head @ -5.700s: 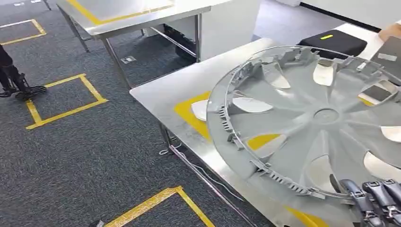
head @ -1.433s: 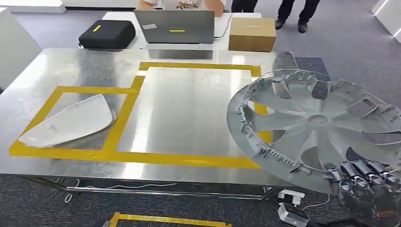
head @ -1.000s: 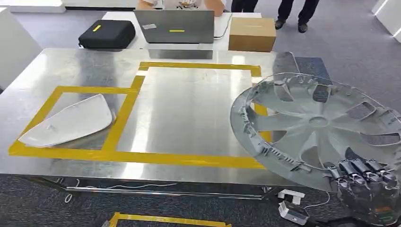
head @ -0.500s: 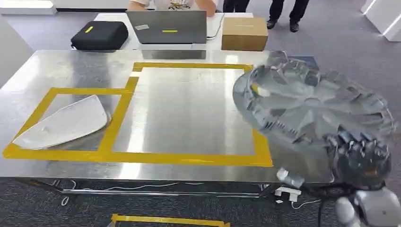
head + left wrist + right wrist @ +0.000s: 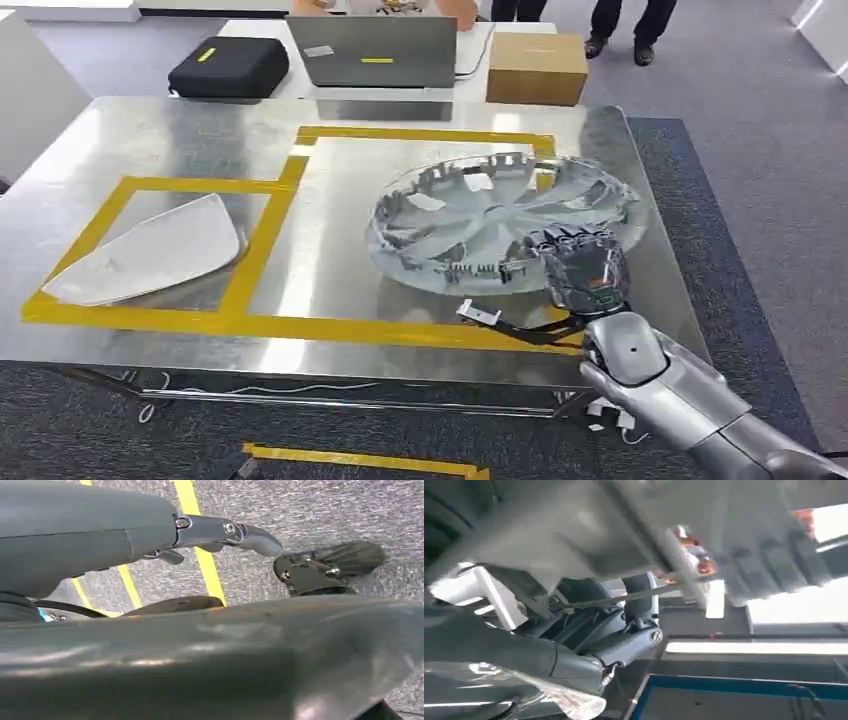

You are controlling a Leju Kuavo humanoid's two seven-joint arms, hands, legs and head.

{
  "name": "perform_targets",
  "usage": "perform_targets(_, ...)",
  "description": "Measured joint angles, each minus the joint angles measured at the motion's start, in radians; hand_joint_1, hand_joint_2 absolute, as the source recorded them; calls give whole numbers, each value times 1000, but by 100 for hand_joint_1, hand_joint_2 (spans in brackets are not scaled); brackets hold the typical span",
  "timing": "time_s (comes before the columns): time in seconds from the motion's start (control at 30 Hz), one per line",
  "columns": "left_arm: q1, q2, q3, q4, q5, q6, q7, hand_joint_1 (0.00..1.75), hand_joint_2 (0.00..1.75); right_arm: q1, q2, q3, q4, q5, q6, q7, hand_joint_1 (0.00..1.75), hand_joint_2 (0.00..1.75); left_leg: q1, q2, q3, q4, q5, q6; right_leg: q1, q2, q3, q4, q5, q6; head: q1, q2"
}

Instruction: Take the parts from the cabinet and place them on the table.

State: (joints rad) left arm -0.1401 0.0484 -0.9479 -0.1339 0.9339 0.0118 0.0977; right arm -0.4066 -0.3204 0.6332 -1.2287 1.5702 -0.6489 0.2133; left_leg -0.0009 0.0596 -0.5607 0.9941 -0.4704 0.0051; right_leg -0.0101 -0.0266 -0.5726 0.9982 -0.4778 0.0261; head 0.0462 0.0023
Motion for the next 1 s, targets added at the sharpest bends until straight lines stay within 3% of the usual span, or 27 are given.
perform_targets(0.6,-1,0,-17,0,5,2,0,0,0,-45,-3,90,11,0,31,-57,175,175,-2,-1,-2,1,0,0,-1,-1,-1,0,1,1,0,0)
perform_targets(0.87,-2,0,-27,0,8,6,-2,0,0,-26,48,71,0,-42,36,-166,175,175,-2,-1,-2,1,0,0,-1,0,-1,0,1,1,0,0)
perform_targets(1.0,-2,0,-30,0,16,10,-4,0,0,-7,97,47,-23,-98,74,-195,175,175,-2,-1,-2,1,0,0,-1,0,-2,0,1,1,0,0)
